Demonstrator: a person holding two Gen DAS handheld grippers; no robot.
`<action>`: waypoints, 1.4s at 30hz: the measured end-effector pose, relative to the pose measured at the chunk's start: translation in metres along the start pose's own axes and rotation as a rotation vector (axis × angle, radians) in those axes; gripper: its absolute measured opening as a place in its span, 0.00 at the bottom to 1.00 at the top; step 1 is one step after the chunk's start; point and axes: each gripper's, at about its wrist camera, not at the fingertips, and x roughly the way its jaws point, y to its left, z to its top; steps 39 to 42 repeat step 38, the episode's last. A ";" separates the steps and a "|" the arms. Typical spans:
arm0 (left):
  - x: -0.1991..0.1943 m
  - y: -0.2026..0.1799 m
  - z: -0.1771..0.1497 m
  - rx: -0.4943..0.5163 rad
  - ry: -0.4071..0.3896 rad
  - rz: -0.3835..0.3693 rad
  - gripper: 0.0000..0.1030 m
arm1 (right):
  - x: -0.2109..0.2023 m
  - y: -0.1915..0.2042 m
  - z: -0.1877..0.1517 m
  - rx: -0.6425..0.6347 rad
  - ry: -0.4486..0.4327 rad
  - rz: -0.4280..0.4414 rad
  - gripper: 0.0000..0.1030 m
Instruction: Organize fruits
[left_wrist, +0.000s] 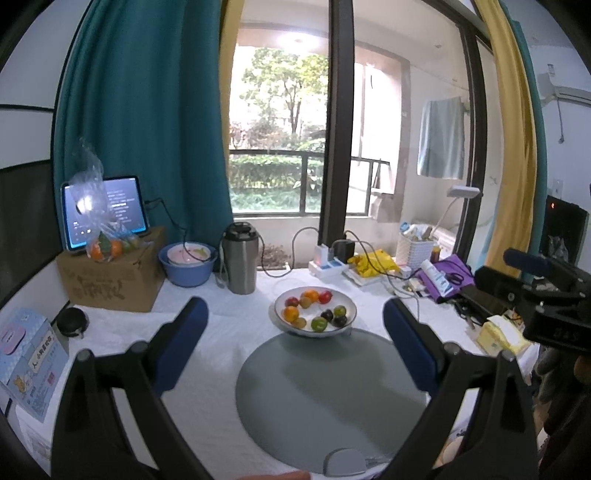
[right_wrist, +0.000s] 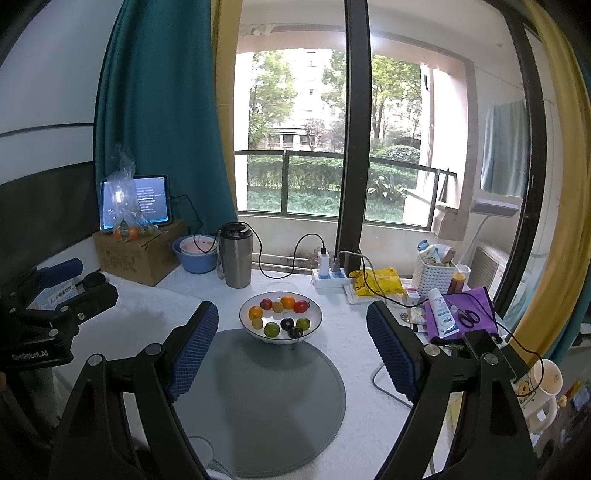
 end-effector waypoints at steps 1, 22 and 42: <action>0.001 0.000 0.000 0.000 0.001 0.000 0.94 | 0.000 0.000 0.000 0.000 0.000 0.000 0.83; 0.001 -0.003 0.000 0.001 0.008 -0.007 0.94 | -0.004 -0.002 -0.002 -0.004 0.003 -0.013 0.83; 0.007 -0.001 -0.003 -0.016 0.034 -0.015 0.94 | -0.004 -0.005 -0.005 -0.007 0.002 -0.024 0.83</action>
